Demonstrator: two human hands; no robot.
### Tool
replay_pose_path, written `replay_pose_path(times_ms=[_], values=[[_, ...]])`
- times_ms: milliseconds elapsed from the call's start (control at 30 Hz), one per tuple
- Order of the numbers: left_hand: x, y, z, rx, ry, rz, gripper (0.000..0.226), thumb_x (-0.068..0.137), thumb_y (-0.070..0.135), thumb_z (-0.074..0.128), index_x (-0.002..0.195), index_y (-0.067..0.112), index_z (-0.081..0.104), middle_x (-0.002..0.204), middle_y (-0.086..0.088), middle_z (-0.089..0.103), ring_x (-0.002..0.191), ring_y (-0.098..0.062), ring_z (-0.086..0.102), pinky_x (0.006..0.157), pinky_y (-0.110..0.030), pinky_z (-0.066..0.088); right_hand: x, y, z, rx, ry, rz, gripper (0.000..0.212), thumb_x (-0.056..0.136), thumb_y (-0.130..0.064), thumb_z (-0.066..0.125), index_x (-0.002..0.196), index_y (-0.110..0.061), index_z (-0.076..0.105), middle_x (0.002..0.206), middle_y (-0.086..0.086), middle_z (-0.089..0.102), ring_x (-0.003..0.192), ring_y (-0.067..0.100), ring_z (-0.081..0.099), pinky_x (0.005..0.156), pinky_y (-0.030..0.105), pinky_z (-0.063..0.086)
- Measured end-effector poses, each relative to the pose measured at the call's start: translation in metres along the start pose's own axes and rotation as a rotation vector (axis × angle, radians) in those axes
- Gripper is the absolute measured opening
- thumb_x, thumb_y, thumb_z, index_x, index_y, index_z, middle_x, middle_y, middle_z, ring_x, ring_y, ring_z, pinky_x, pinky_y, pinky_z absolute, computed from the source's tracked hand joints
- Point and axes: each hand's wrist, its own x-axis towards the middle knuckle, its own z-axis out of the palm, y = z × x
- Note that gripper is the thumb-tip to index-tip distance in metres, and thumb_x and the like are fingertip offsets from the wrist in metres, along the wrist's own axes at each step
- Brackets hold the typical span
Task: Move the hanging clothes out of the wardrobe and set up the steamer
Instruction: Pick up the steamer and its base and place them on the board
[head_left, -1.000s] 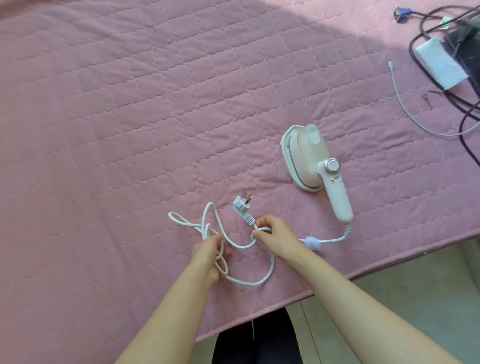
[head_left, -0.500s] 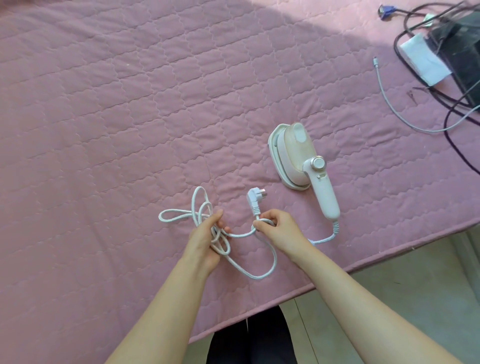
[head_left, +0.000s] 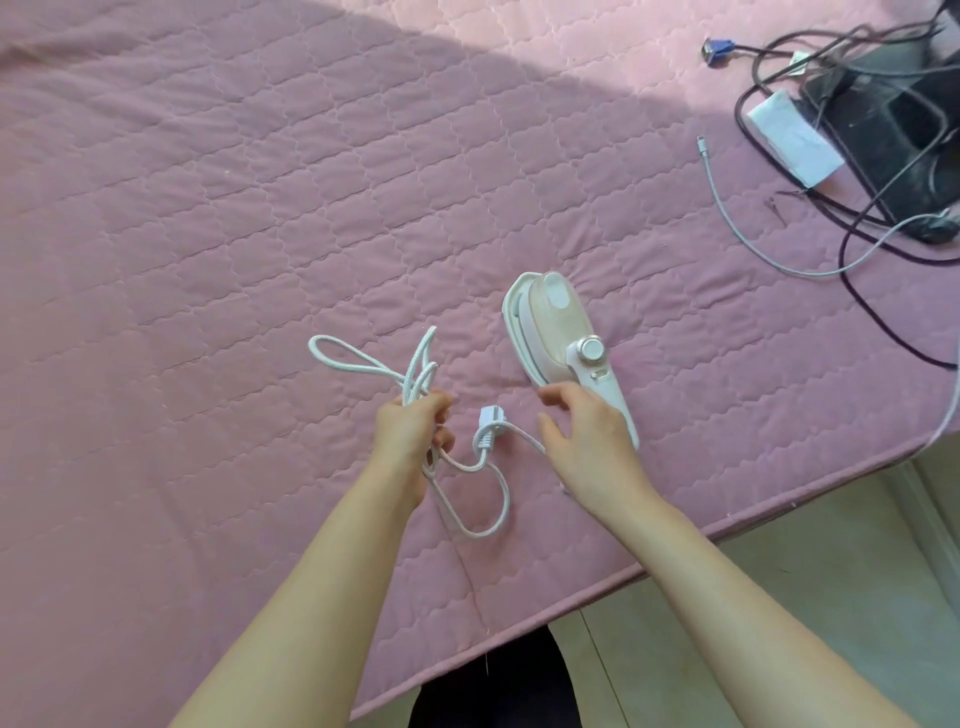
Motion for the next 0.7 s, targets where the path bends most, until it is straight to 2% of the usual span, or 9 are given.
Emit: replay_pose_path(times_ms=[100, 167, 233, 333, 467, 567, 700], values=[[0.007, 0.0, 0.02, 0.03, 0.031, -0.039, 0.014, 0.081, 0.001, 0.06, 0.075, 0.008, 0.051, 0.062, -0.005, 0.048, 0.035, -0.011, 0.028, 0.048, -0.027, 0.033, 0.004, 0.004, -0.022, -0.029, 0.119, -0.054, 0.027, 0.089, -0.007, 0.053, 0.114, -0.011, 0.062, 0.115, 0.004, 0.064, 0.109, 0.022, 0.055, 0.089, 0.026, 0.039], [0.013, -0.001, 0.033, 0.057, 0.048, -0.07, 0.009, 0.081, 0.006, 0.064, 0.082, 0.006, 0.056, 0.072, -0.007, 0.057, 0.039, -0.013, 0.036, 0.051, -0.027, 0.037, 0.006, 0.01, -0.032, -0.06, 0.164, -0.063, 0.026, 0.089, -0.007, 0.053, 0.114, -0.011, 0.061, 0.113, 0.005, 0.062, 0.108, 0.024, 0.055, 0.086, 0.029, 0.04], [0.02, -0.001, 0.045, 0.091, 0.046, -0.088, 0.018, 0.079, 0.009, 0.067, 0.094, 0.003, 0.06, 0.079, -0.01, 0.058, 0.043, -0.016, 0.042, 0.048, -0.023, 0.039, 0.009, 0.016, -0.039, -0.078, 0.198, -0.057, 0.026, 0.09, -0.01, 0.054, 0.115, -0.013, 0.059, 0.114, 0.004, 0.059, 0.107, 0.025, 0.053, 0.086, 0.032, 0.041], [0.03, -0.001, 0.065, 0.113, 0.03, -0.091, 0.031, 0.077, 0.008, 0.071, 0.104, 0.0, 0.06, 0.065, -0.009, 0.051, 0.042, -0.016, 0.043, 0.037, -0.018, 0.037, 0.013, 0.027, -0.041, -0.088, 0.187, -0.007, 0.03, 0.09, -0.017, 0.057, 0.119, -0.014, 0.054, 0.118, 0.005, 0.054, 0.11, 0.025, 0.05, 0.089, 0.033, 0.04], [0.038, -0.003, 0.091, 0.166, 0.031, -0.089, 0.021, 0.078, 0.003, 0.067, 0.095, 0.004, 0.054, 0.058, -0.007, 0.045, 0.044, -0.015, 0.042, 0.042, -0.021, 0.036, 0.02, 0.039, -0.035, -0.067, 0.072, 0.134, 0.036, 0.089, -0.029, 0.06, 0.121, -0.014, 0.049, 0.119, 0.005, 0.051, 0.111, 0.025, 0.049, 0.087, 0.036, 0.04], [0.043, -0.005, 0.104, 0.209, 0.06, -0.08, 0.011, 0.078, -0.001, 0.061, 0.077, 0.006, 0.053, 0.056, -0.008, 0.046, 0.043, -0.016, 0.042, 0.047, -0.024, 0.037, 0.026, 0.045, -0.031, 0.003, 0.02, 0.177, 0.041, 0.086, -0.033, 0.064, 0.12, -0.015, 0.048, 0.119, 0.003, 0.053, 0.111, 0.022, 0.05, 0.083, 0.031, 0.038], [0.051, -0.004, 0.109, 0.247, 0.096, -0.071, 0.016, 0.08, -0.002, 0.058, 0.068, 0.006, 0.05, 0.055, -0.009, 0.047, 0.044, -0.017, 0.041, 0.048, -0.025, 0.037, 0.036, 0.046, -0.025, 0.072, -0.063, 0.263, 0.045, 0.083, -0.036, 0.067, 0.116, -0.014, 0.046, 0.114, 0.006, 0.059, 0.105, 0.026, 0.052, 0.076, 0.031, 0.037]])
